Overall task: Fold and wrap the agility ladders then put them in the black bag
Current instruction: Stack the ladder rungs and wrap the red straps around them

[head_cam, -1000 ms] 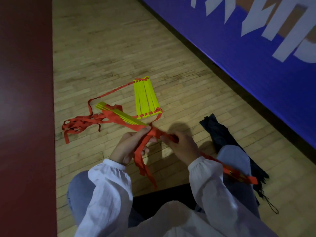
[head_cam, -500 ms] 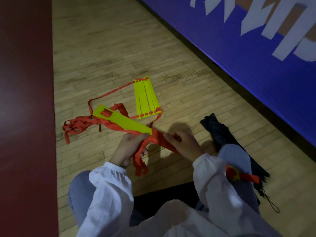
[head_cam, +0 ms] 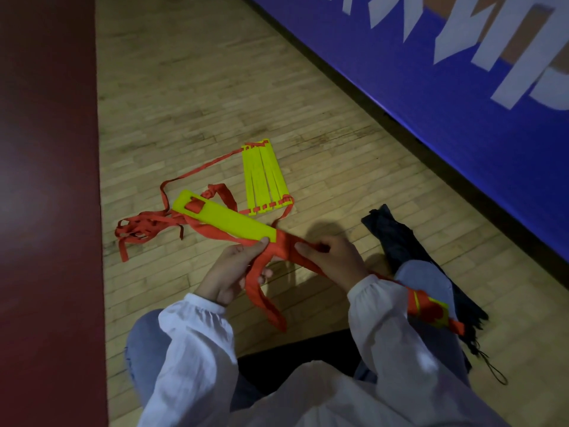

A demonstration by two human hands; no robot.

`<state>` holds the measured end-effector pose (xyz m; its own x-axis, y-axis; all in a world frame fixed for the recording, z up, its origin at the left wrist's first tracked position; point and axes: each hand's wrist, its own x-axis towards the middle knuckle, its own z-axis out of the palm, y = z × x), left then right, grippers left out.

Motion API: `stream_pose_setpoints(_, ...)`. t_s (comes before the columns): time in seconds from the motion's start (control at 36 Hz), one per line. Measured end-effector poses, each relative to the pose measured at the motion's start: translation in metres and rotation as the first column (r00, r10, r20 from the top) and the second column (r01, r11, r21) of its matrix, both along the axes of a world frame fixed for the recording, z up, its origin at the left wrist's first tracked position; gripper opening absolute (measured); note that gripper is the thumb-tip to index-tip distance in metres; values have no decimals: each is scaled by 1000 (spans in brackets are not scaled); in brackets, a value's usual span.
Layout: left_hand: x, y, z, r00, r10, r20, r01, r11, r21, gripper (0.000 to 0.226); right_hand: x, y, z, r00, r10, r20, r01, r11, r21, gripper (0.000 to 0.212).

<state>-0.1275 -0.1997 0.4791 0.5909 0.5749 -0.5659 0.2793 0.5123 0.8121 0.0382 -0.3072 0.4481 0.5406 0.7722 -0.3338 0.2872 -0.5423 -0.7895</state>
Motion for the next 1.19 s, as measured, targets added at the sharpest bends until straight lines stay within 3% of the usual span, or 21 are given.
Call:
stream_pose_setpoints(0.28, 1, 0, -1, 999, -17, -29, 12, 988, -156, 52, 4, -2, -5, 981, -182, 62, 179, 983, 45, 45)
stream_pose_setpoints(0.75, 16, -2, 2, 993, 88, -75, -86, 996, 37, 29, -5, 0, -7, 964, -241, 112, 233, 969, 79, 40)
stream_pose_setpoints(1.06, 25, -10, 2, 936, 271, -226, -215, 946, 244, 54, -12, 0, -5, 967, -190, 168, 183, 982, 57, 39)
stream_pose_setpoints(1.19, 26, -10, -1, 904, 325, -277, -246, 927, 284, 50, -15, 0, -2, 974, -135, 180, 131, 991, 35, 40)
